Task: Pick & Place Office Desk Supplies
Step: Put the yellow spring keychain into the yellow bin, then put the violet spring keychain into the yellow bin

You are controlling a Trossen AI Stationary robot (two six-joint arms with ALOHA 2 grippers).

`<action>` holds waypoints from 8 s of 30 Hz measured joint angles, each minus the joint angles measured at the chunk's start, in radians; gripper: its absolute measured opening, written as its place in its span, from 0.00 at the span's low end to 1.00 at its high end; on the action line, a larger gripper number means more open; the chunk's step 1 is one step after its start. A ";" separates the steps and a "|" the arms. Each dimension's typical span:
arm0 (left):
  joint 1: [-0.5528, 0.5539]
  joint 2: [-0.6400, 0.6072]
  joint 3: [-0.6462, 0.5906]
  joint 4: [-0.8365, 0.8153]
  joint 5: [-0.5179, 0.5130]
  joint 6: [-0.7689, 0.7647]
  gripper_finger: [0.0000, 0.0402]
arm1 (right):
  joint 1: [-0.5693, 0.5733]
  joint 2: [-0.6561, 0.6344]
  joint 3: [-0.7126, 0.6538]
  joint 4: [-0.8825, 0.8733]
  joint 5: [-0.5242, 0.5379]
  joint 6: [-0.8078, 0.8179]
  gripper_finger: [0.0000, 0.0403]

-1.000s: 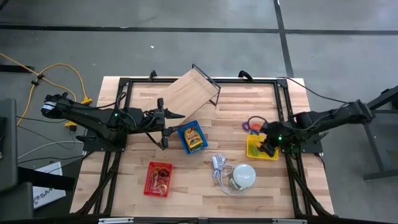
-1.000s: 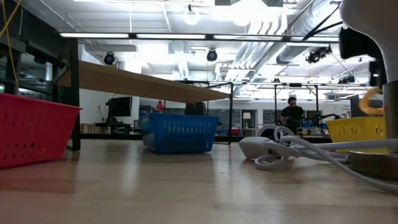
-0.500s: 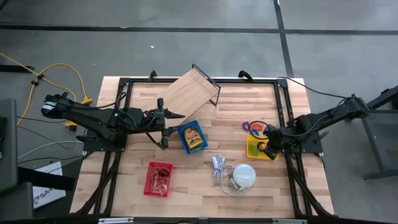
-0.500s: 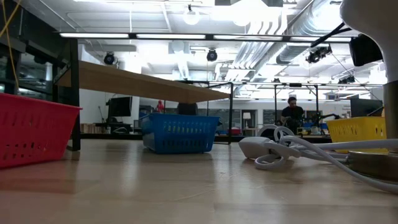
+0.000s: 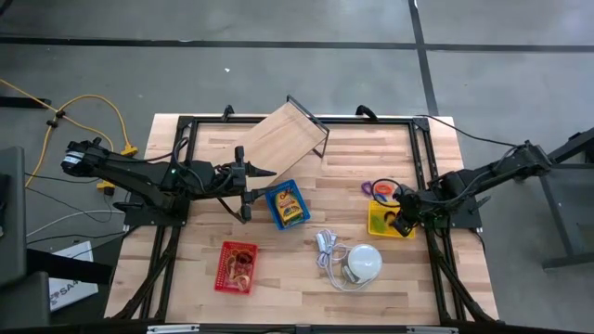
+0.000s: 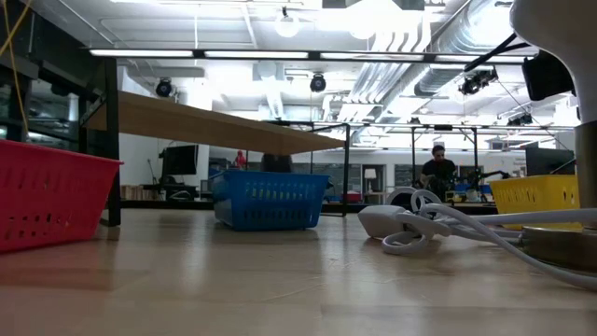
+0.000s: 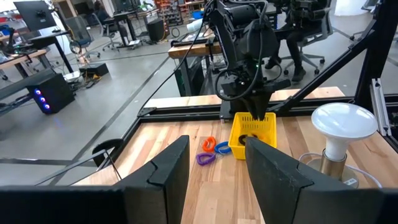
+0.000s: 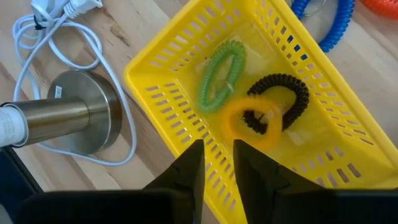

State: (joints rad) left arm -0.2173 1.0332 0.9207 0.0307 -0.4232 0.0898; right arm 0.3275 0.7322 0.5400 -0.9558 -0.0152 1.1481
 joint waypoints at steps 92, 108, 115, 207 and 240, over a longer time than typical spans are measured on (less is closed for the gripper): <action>0.000 0.000 0.000 0.000 0.000 0.000 0.37 | -0.671 0.653 0.262 0.324 0.076 -0.771 0.24; 0.000 0.000 0.000 0.000 0.000 0.000 0.37 | -0.665 0.814 0.369 0.150 0.036 -0.651 0.24; 0.000 0.000 0.000 0.000 0.000 0.000 0.37 | -0.623 0.814 0.369 0.139 0.089 -0.646 0.24; 0.000 0.000 0.000 0.000 0.000 0.000 0.37 | -0.560 0.701 0.450 0.078 0.147 -0.647 0.04; 0.000 0.000 0.000 0.000 0.000 0.000 0.37 | 0.033 0.535 0.450 -0.390 0.094 0.203 0.04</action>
State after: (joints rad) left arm -0.2173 1.0328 0.9207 0.0307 -0.4232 0.0898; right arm 0.3609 1.2675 0.9901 -1.3457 0.0788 1.3510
